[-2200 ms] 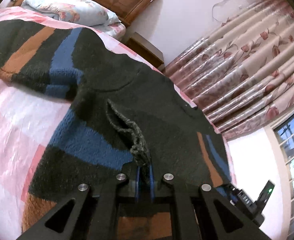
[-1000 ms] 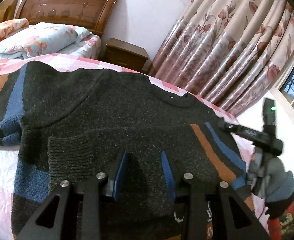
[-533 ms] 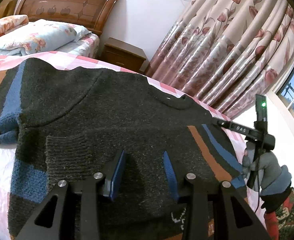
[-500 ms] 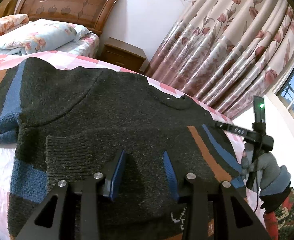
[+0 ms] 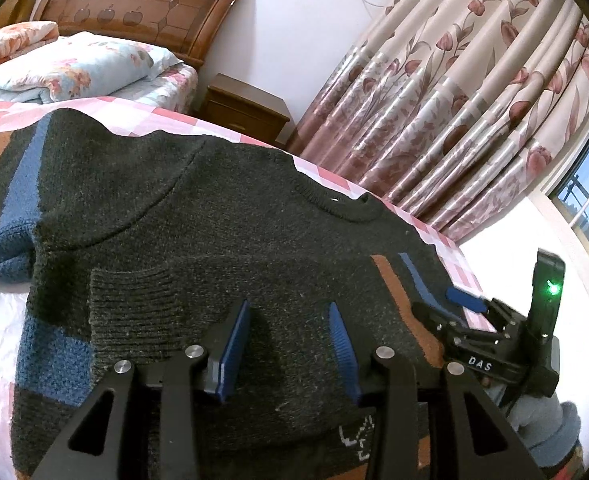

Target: Fold small clothes

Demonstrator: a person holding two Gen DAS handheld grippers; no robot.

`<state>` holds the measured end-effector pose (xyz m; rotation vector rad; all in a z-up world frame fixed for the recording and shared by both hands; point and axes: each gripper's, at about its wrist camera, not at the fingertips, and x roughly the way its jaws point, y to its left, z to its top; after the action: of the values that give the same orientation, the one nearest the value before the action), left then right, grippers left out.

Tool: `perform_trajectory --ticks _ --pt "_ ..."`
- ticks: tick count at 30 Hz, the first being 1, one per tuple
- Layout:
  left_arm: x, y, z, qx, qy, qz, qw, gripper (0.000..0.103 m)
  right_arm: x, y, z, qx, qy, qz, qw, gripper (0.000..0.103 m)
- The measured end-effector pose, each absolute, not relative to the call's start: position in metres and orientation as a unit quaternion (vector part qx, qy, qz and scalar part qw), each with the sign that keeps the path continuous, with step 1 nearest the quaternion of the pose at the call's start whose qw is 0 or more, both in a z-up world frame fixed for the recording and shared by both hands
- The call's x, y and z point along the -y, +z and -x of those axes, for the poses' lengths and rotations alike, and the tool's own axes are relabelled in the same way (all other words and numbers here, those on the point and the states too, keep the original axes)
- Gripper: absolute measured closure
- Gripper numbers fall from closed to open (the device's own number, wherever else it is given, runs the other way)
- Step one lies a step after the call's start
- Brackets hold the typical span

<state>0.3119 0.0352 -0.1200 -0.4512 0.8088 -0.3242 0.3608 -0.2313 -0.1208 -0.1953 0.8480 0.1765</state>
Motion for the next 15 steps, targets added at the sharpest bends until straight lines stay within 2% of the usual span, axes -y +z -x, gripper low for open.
perform_trajectory --ticks 5,7,10,13,15 --pt "-0.043 -0.111 -0.295 -0.393 -0.131 0.218 0.883 0.06 0.228 -0.089 -0.332 -0.371 0.074 0.062 0.924 0.0" --pt "-0.046 -0.112 -0.284 -0.396 -0.116 0.215 0.885 0.06 0.218 -0.092 -0.317 -0.367 0.098 0.074 0.922 0.0" --pt "-0.045 -0.116 -0.272 -0.39 -0.119 0.19 0.893 0.06 0.215 -0.125 -0.313 -0.414 0.112 0.082 0.9 0.0" --pt "-0.045 -0.112 -0.27 -0.401 -0.119 0.179 0.89 0.06 0.226 -0.115 -0.31 -0.406 0.095 0.043 0.908 0.0" --pt "-0.057 -0.106 -0.264 -0.389 -0.123 0.208 0.889 0.06 0.222 -0.101 -0.302 -0.384 0.097 0.027 0.918 0.0"
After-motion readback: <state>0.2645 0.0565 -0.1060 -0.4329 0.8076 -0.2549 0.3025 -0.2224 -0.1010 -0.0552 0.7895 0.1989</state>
